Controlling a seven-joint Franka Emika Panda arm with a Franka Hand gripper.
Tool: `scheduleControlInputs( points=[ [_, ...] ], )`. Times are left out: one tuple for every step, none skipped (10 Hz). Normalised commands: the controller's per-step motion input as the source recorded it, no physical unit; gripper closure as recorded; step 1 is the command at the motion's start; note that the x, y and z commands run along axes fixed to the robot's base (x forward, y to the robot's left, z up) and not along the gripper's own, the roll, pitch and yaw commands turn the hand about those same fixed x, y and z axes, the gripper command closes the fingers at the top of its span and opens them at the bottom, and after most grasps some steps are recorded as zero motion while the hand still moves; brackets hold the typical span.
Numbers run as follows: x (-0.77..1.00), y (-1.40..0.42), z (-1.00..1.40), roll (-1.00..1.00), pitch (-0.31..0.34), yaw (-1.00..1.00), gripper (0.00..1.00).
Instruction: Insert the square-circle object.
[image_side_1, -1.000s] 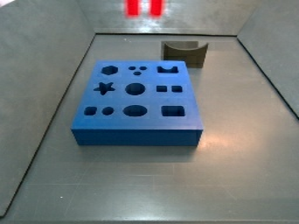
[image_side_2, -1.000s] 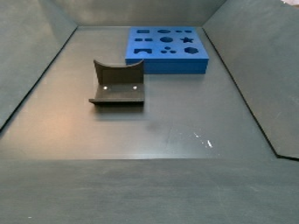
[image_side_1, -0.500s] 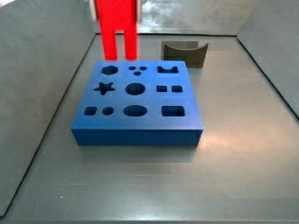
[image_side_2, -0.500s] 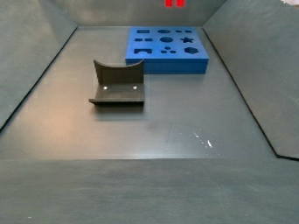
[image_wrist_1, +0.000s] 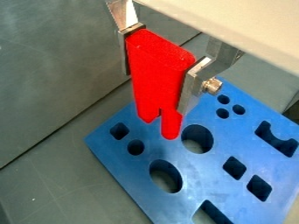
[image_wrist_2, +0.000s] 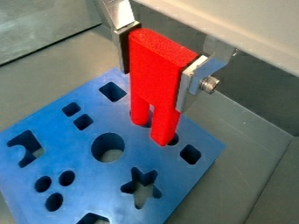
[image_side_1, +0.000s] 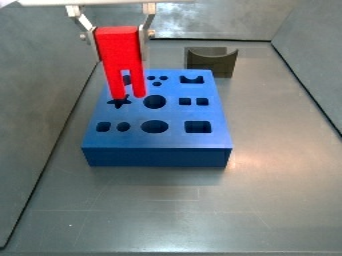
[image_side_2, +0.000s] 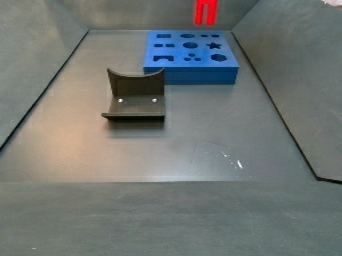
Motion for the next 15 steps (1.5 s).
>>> scheduleControlInputs(
  points=[
    [-0.20,-0.28,-0.37,-0.01,0.000,0.03,1.00],
    [-0.21,-0.37,-0.46,0.02,-0.011,0.02,1.00],
    [-0.17,-0.40,-0.52,0.03,0.000,0.00,1.00],
    [-0.18,-0.27,-0.60,0.00,-0.099,0.00,1.00],
    [-0.11,-0.10,-0.41,0.00,-0.107,0.00,1.00],
    [-0.03,-0.01,-0.09,0.05,0.000,0.00,1.00],
    [0.00,0.00,-0.08,0.03,0.043,0.00,1.00],
    [0.00,0.00,-0.27,0.00,0.003,0.00,1.00],
    [-0.07,0.02,-0.33,0.02,0.007,-0.03,1.00],
    [-0.04,0.07,-0.41,0.03,0.073,-0.11,1.00],
    [-0.05,0.05,-0.49,0.02,0.053,-0.15,1.00],
    [-0.04,0.00,-0.52,0.01,0.003,-0.17,1.00],
    [-0.12,0.00,-0.78,0.00,-0.149,-0.23,1.00],
    [-0.03,-0.02,-0.72,0.00,-0.257,-0.22,1.00],
    [-0.01,0.00,-0.71,0.00,-0.263,-0.17,1.00]
  ],
)
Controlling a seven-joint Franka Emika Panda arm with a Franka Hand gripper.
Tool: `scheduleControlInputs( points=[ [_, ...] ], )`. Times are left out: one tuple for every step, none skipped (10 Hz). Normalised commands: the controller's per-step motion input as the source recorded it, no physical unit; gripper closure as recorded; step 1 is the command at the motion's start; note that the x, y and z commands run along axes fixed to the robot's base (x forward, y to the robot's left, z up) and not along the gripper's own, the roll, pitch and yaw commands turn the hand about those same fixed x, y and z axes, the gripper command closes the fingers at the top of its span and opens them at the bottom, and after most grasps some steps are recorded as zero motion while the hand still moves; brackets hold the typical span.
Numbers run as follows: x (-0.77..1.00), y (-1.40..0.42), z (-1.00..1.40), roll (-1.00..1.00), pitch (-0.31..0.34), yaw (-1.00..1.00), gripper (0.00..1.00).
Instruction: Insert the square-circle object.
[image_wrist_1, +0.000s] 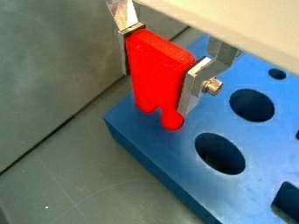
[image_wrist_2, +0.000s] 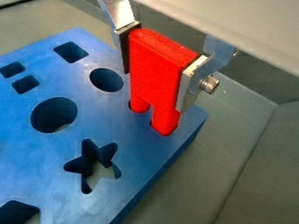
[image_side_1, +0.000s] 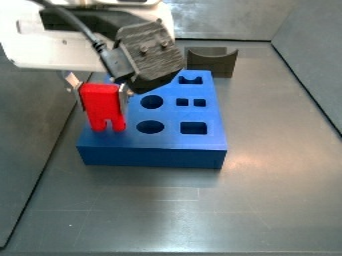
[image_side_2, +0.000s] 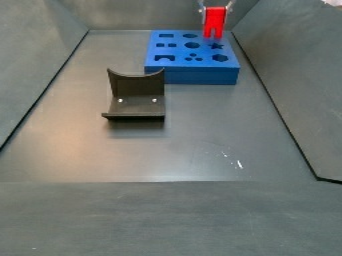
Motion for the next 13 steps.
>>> scheduleControlInputs(
  points=[
    [0.00,0.00,-0.85,0.00,-0.206,-0.15,1.00],
    [0.00,0.00,-1.00,0.00,-0.004,-0.11,1.00],
    [0.00,0.00,-1.00,0.01,0.000,-0.13,1.00],
    [0.00,0.00,-1.00,0.00,0.000,-0.12,1.00],
    [0.14,-0.03,-1.00,0.00,0.000,0.00,1.00],
    [0.28,-0.11,-1.00,0.00,0.003,0.09,1.00],
    [0.33,-0.20,-1.00,0.00,0.023,0.18,1.00],
    [0.36,-0.25,-1.00,-0.02,0.000,0.17,1.00],
    [0.27,-0.05,-1.00,0.00,0.000,0.10,1.00],
    [0.03,0.00,-0.81,-0.01,-0.031,0.00,1.00],
    [0.00,0.00,-0.24,-0.04,-0.077,0.00,1.00],
    [0.00,0.01,-0.09,-0.04,-0.104,0.00,1.00],
    [0.00,0.00,0.00,0.00,0.000,0.00,1.00]
  ],
)
